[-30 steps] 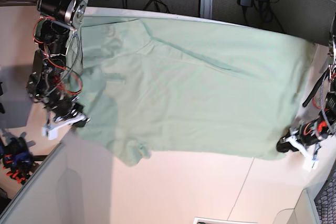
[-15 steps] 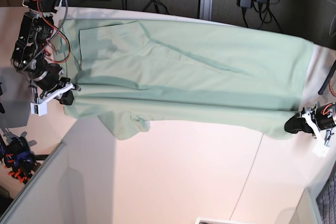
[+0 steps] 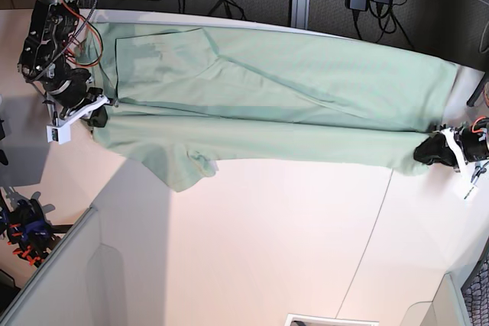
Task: Fold the T-shirt properly
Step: 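Fold the grasped side edge over onto the shirt body lengthwise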
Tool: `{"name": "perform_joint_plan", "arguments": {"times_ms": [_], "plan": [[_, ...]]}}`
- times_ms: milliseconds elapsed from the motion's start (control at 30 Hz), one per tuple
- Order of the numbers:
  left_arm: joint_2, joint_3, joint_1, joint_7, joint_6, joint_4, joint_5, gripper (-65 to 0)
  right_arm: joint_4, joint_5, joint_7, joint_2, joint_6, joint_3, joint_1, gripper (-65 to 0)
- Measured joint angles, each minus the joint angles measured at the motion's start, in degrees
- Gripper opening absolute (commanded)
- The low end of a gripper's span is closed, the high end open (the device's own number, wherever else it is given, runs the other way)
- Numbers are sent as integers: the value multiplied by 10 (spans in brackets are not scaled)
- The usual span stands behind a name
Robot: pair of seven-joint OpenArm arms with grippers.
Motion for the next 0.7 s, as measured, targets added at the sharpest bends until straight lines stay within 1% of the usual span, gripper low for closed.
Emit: {"name": "perform_joint_plan", "arguments": {"times_ms": [67,100,167,200,233,267,367,467,533,600,700], "plan": [[0,0,5,1,0,0,0,-650,0,0,0,0,0,0,-7,-650],[0,0,4,0,0,0,0,-650,0,0,0,0,0,0,-8,-632],[0,0,2,-13,0,0,0,-650,0,-3,0,0,0,0,-8,-460],[0,0,1,-12,0,0,0,-650,0,-3,0,0,0,0,-8,-389],[0,0,1,-12,0,0,0,-650,0,-3,0,0,-1,1,-8,-338],[0,0,1,-12,0,0,0,-650,0,-3,0,0,-1,3,-8,-311],[0,0,1,-12,0,0,0,-650,12,-2,-2,-2,-1,24,-9,-305],[0,0,1,-12,0,0,1,-650,40,28,0,-5,-2,65,-9,-305],[0,0,1,-12,0,0,0,-650,54,33,-1,-7,-2,82,1,-305],[0,0,1,-12,0,0,1,-650,56,31,-1,-10,-3,86,22,-305],[0,0,2,-12,0,0,0,-650,50,31,2,-30,-3,78,62,-305]]}}
